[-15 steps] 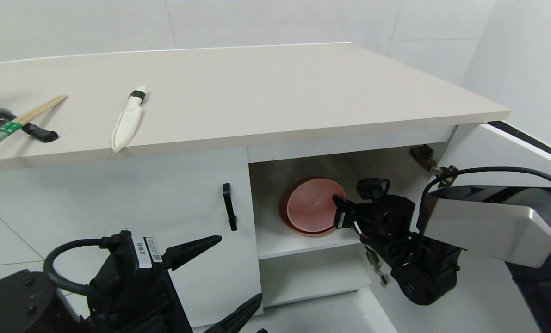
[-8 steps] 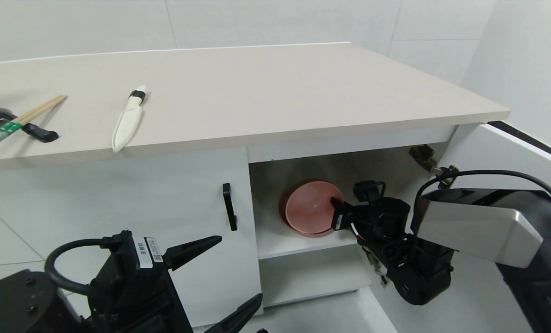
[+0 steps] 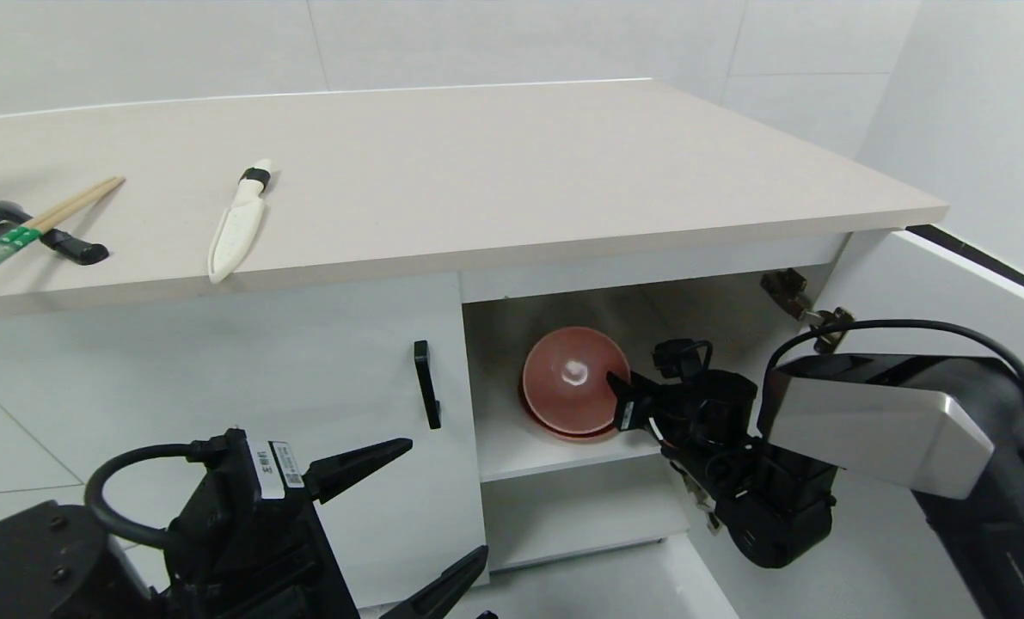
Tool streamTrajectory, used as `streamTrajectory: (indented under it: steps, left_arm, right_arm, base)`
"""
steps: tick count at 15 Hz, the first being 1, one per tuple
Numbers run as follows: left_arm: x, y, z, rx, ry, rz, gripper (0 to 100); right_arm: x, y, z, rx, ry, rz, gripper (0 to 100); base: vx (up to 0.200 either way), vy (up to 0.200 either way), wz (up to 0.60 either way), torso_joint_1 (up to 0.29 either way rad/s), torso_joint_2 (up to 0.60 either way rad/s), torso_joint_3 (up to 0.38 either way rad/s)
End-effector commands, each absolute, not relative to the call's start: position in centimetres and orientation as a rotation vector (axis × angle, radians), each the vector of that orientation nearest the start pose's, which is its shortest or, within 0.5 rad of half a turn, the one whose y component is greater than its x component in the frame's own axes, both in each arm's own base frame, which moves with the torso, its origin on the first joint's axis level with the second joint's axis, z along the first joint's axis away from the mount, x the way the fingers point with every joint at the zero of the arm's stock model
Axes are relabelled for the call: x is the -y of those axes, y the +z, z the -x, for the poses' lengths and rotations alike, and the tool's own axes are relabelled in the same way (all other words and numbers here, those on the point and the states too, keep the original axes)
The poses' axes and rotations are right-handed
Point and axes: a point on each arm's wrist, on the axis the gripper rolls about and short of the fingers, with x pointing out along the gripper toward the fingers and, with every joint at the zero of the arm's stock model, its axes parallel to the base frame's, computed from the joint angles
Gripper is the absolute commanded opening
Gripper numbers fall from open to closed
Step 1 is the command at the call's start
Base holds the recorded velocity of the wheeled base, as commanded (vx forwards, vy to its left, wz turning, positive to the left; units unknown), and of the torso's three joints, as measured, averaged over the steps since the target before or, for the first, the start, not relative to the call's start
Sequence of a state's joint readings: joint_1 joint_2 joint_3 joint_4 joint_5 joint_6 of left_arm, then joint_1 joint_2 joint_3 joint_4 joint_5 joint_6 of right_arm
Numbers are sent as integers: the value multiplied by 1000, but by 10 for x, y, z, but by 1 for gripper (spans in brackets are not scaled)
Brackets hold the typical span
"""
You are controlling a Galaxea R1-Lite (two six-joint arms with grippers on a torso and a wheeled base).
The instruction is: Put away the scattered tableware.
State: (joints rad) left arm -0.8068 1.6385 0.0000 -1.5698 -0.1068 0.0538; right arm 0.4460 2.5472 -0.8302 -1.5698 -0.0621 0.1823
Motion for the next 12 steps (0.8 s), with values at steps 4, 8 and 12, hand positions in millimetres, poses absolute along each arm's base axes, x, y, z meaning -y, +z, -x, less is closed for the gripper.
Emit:
streamTrajectory:
  steps: [4,8,12]
  left_arm:
    - [136,112,-127,-48,-914,-75,100]
    - [136,112,-127,-46,-914,-74,100]
    - [136,112,-127,-46,-914,-74,100]
  right_arm:
    - [-174,-30,-362,-168,378,-134,100]
    - [-176,-10,-364,-107,381,-132,100]
    - [-176,22,-354,-53,398,-123,100]
  base:
    - [0,0,0,0,0,0]
    - [0,0,0,0,0,0]
    - [0,0,0,0,0,0]
